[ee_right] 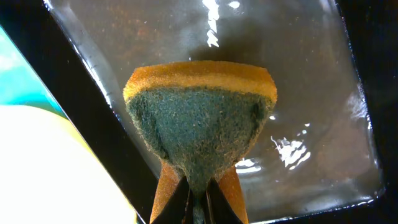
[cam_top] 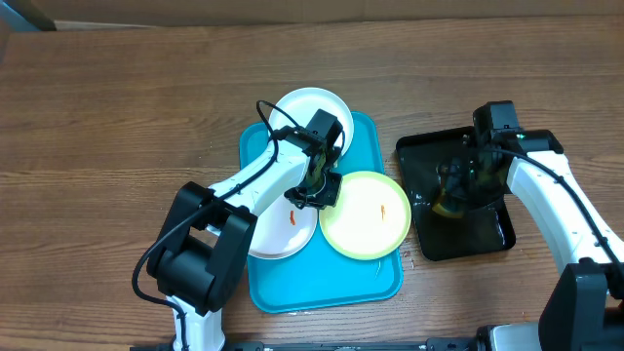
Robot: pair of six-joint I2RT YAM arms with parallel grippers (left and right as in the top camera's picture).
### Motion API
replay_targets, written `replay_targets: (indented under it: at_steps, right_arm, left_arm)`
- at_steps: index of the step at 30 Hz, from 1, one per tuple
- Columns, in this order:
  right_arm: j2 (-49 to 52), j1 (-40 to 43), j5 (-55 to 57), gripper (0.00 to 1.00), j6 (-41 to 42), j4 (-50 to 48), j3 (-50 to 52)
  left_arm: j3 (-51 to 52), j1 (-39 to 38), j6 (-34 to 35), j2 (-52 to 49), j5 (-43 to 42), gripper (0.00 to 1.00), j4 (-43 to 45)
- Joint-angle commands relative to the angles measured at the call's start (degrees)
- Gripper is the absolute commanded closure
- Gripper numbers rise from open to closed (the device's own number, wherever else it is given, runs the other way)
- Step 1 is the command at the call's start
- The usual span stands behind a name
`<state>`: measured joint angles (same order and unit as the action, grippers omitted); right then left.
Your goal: Clean dirty plates on tray and stack at the side
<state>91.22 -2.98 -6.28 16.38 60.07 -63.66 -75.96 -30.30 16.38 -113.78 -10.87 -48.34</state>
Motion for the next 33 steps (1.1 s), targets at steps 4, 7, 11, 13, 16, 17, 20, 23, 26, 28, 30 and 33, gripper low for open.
replay_targets:
  at_steps: [4,7,11,13,16,17,20,23,26,28,30,33]
  right_arm:
    - [-2.6,0.0,-5.0,0.96,-4.6,-0.1,-1.4]
    - [-4.6,-1.4,-7.7,0.96,-7.1,-0.2,-1.6]
    - [-7.0,-6.4,-11.8,0.96,-9.4,-1.0,-1.7]
    - [-7.2,-10.0,-12.2,0.96,-8.2,-1.6,-1.7]
    - [-6.8,-15.6,-11.7,0.96,-2.0,-3.5,-1.2]
    - [-6.4,-17.9,-11.2,0.96,2.5,-5.1,-0.6]
    - [-5.2,-21.4,-9.1,0.96,9.7,-8.4,0.4]
    - [-3.2,-24.9,-7.7,0.96,16.1,-12.4,1.7]
    - [0.1,-27.5,-4.2,0.96,21.7,-15.3,2.7]
    - [2.1,-28.0,-2.0,0.96,24.7,-16.2,3.1]
    - [4.2,-28.1,-1.4,0.96,25.6,-17.2,3.3]
    - [7.7,-27.5,-0.2,0.96,25.9,-17.3,3.3]
  left_arm:
    - [0.3,0.0,-1.0,-0.9,6.0,0.96,-1.3]
    - [0.3,0.0,1.4,-0.9,6.0,0.96,-1.4]
    - [0.3,0.0,2.1,-0.9,5.4,0.96,-1.0]
    - [0.3,0.0,2.1,-0.9,4.9,0.96,-1.1]
    - [0.3,0.0,2.2,-0.9,2.8,0.96,-1.1]
    - [0.3,0.0,2.7,-0.9,1.9,0.96,-1.1]
    - [0.3,0.1,3.9,-0.9,0.8,0.96,-0.9]
    - [0.3,0.3,4.8,-0.9,0.3,0.96,-0.7]
    - [0.3,0.3,4.9,-0.9,0.3,0.96,-0.5]
    - [0.3,0.3,4.9,-0.9,0.3,0.96,-0.4]
    - [0.3,0.3,5.1,-0.9,0.3,0.96,-0.5]
    - [0.3,0.4,5.3,-0.9,0.3,0.96,-0.4]
